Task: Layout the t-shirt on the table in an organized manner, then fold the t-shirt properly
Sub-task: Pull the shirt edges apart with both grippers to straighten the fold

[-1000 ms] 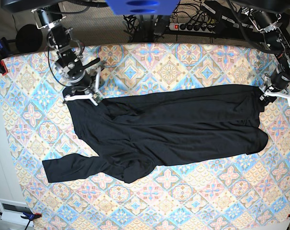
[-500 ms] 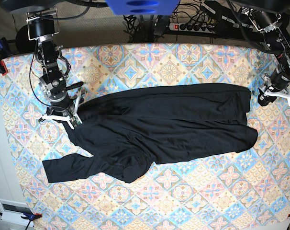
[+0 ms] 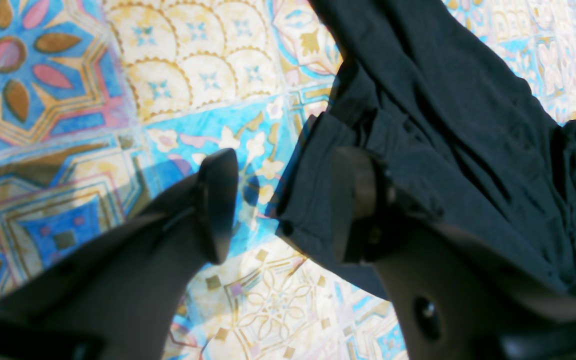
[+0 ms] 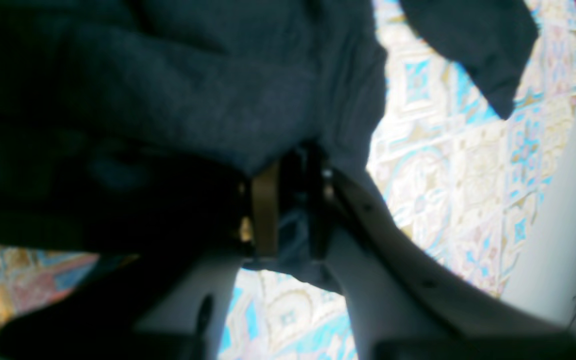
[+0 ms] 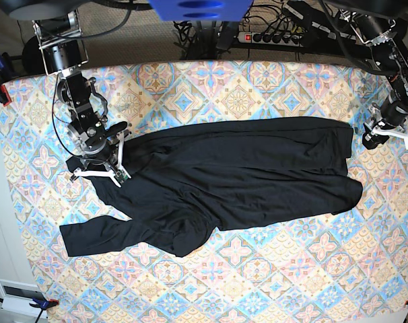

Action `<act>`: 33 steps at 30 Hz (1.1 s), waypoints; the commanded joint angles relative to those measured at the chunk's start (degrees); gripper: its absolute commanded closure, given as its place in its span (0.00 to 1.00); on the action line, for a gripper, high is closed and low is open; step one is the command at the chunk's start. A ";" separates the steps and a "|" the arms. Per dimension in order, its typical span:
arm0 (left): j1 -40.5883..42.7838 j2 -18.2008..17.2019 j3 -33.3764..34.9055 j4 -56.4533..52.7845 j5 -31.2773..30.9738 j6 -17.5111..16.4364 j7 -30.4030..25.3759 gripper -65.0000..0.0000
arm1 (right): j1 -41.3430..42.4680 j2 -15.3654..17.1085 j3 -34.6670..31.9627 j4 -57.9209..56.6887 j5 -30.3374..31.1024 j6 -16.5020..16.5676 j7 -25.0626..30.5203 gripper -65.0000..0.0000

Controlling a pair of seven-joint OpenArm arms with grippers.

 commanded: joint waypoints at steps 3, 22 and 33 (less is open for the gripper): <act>0.01 -1.36 -0.31 0.86 -0.81 -0.16 -0.68 0.55 | 1.12 2.40 0.50 -0.80 -0.41 -0.62 1.05 0.82; 4.23 -1.18 -0.23 1.13 -12.68 -0.16 4.24 0.54 | -8.11 3.72 15.18 10.28 -0.41 -0.79 1.13 0.81; 4.32 4.97 -0.23 0.69 -11.63 0.37 7.93 0.54 | -8.20 2.05 15.00 10.46 -0.41 -0.79 1.13 0.81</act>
